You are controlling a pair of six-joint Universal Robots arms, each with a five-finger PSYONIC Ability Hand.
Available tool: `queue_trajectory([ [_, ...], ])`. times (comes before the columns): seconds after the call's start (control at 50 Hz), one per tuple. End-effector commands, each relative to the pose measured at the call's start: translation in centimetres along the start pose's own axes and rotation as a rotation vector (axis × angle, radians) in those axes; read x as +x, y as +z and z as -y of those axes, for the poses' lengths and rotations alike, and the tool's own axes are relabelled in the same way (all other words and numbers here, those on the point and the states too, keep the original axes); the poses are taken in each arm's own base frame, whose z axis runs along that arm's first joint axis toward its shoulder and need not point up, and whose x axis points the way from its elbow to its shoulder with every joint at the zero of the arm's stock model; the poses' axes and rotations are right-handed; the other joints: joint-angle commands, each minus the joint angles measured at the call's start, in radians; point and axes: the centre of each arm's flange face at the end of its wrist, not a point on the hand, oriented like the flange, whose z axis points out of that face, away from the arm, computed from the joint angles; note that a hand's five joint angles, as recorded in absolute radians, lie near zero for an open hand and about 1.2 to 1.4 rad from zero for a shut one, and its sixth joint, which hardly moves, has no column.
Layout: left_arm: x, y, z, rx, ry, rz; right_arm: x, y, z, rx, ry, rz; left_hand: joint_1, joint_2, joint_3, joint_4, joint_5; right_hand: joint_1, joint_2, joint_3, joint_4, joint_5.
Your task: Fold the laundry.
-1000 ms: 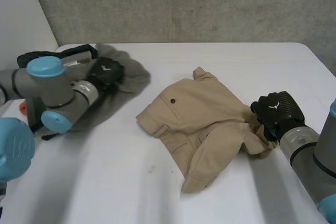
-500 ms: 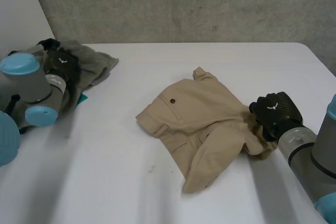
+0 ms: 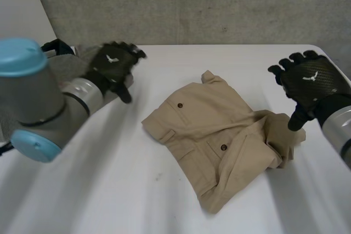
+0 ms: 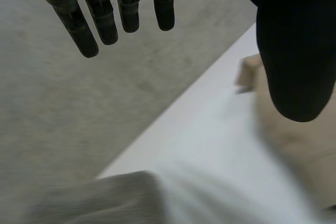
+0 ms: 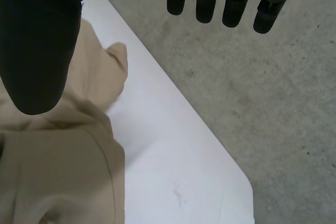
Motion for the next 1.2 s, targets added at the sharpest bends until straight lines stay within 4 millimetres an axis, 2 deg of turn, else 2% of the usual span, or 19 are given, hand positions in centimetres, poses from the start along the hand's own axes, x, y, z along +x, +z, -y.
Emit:
queue_trajectory([
  [0.02, 4.9, 1.8, -3.7, -0.086, -0.131, -0.114, 1.6, -1.3, 1.3, -0.009, 0.021, 0.071, -0.03, -0.018, -0.025, -0.014, -0.008, -0.054, -0.034, -0.036, -0.037, -0.047],
  [0.12, 7.0, 3.7, -6.9, -0.138, -0.139, -0.154, 2.2, -1.0, 0.3, -0.037, 0.037, 0.075, -0.013, 0.0, -0.007, 0.003, 0.01, -0.054, -0.034, -0.036, -0.037, -0.047],
  [0.22, 7.0, 5.4, -8.5, -0.15, -0.135, -0.118, 2.4, -0.8, -1.2, -0.088, 0.058, 0.06, 0.192, 0.205, 0.198, 0.208, 0.215, -0.054, -0.034, -0.036, -0.037, -0.047],
  [0.38, 5.4, 6.9, -8.2, -0.121, -0.117, -0.034, 1.9, -0.3, -2.1, -0.075, 0.053, 0.053, 1.134, 1.146, 1.139, 1.15, 1.156, -0.054, -0.034, -0.036, -0.037, -0.047],
  [0.44, 4.9, 6.9, -7.8, -0.115, -0.116, -0.016, 2.1, -0.1, -2.0, -0.061, 0.048, 0.04, 1.135, 1.148, 1.14, 1.151, 1.157, -0.054, -0.034, -0.036, -0.037, -0.047],
  [0.5, 2.8, 6.8, -4.7, -0.047, -0.104, 0.034, 2.2, 0.0, -1.8, -0.048, 0.045, 0.032, 1.135, 1.148, 1.14, 1.151, 1.157, -0.054, -0.034, -0.036, -0.037, -0.047],
  [0.58, -2.1, 5.3, 4.9, 0.21, -0.077, 0.181, 2.5, 0.1, -1.5, -0.038, 0.043, 0.021, 1.135, 1.148, 1.14, 1.151, 1.157, -0.054, -0.034, -0.036, -0.037, -0.047],
  [0.68, -2.7, 4.7, 11.5, 0.48, -0.056, 0.215, 2.7, 0.3, -1.1, -0.022, 0.07, 0.012, 1.135, 1.148, 1.14, 1.151, 1.157, -0.054, -0.034, -0.036, -0.037, -0.047],
  [0.74, 0.4, 4.2, 14.1, 0.562, -0.062, 0.129, 3.0, 0.5, -0.8, -0.001, 0.126, -0.006, 1.135, 1.148, 1.14, 1.151, 1.157, -0.054, -0.034, -0.036, -0.037, -0.047],
  [0.84, 7.6, 4.3, 13.9, 0.586, -0.114, -0.103, 4.1, 1.0, -0.5, 0.028, 0.191, -0.071, 1.135, 1.148, 1.14, 1.151, 1.157, -0.054, -0.034, -0.036, -0.037, -0.047],
  [0.9, 12.2, 4.4, 12.6, 0.568, -0.19, -0.265, 5.3, 1.3, -0.7, 0.021, 0.193, -0.131, 1.135, 1.148, 1.14, 1.151, 1.157, -0.054, -0.034, -0.036, -0.037, -0.047],
  [0.92, 14.7, 4.5, 11.2, 0.542, -0.231, -0.351, 5.7, 1.4, -0.8, 0.016, 0.192, -0.15, 1.135, 1.148, 1.14, 1.151, 1.157, -0.054, -0.034, -0.036, -0.037, -0.047],
  [0.98, 18.5, 4.2, 9.0, 0.488, -0.282, -0.475, 7.4, 1.7, -1.7, -0.01, 0.193, -0.216, 1.135, 1.148, 1.14, 1.151, 1.157, -0.054, -0.034, -0.036, -0.037, -0.047],
  [1.0, 20.7, 3.6, 7.8, 0.455, -0.303, -0.549, 7.8, 1.7, -1.9, -0.015, 0.194, -0.231, 1.016, 1.029, 1.022, 1.032, 1.039, -0.054, -0.034, -0.036, -0.037, -0.047],
  [1.06, 23.0, 2.8, 6.3, 0.416, -0.314, -0.634, 8.7, 2.0, -2.6, -0.031, 0.199, -0.26, 0.415, 0.428, 0.421, 0.431, 0.438, -0.054, -0.034, -0.036, -0.037, -0.047],
  [1.08, 23.8, 2.4, 5.9, 0.403, -0.315, -0.673, 8.7, 2.2, -2.8, -0.035, 0.199, -0.262, 0.026, 0.039, 0.032, 0.042, 0.049, -0.054, -0.034, -0.036, -0.037, -0.047],
  [1.1, 23.9, 2.3, 5.7, 0.398, -0.315, -0.684, 8.8, 2.3, -3.1, -0.041, 0.197, -0.262, -0.087, -0.074, -0.081, -0.071, -0.064, -0.054, -0.034, -0.036, -0.037, -0.047],
  [1.14, 24.1, 2.0, 5.6, 0.394, -0.314, -0.698, 8.8, 2.8, -3.7, -0.054, 0.197, -0.26, -0.08, -0.068, -0.075, -0.064, -0.058, -0.054, -0.034, -0.036, -0.037, -0.047],
  [1.2, 23.1, 1.4, 7.8, 0.435, -0.309, -0.684, 8.7, 3.1, -4.0, -0.058, 0.195, -0.258, -0.068, -0.056, -0.063, -0.052, -0.046, -0.054, -0.034, -0.036, -0.037, -0.047],
])
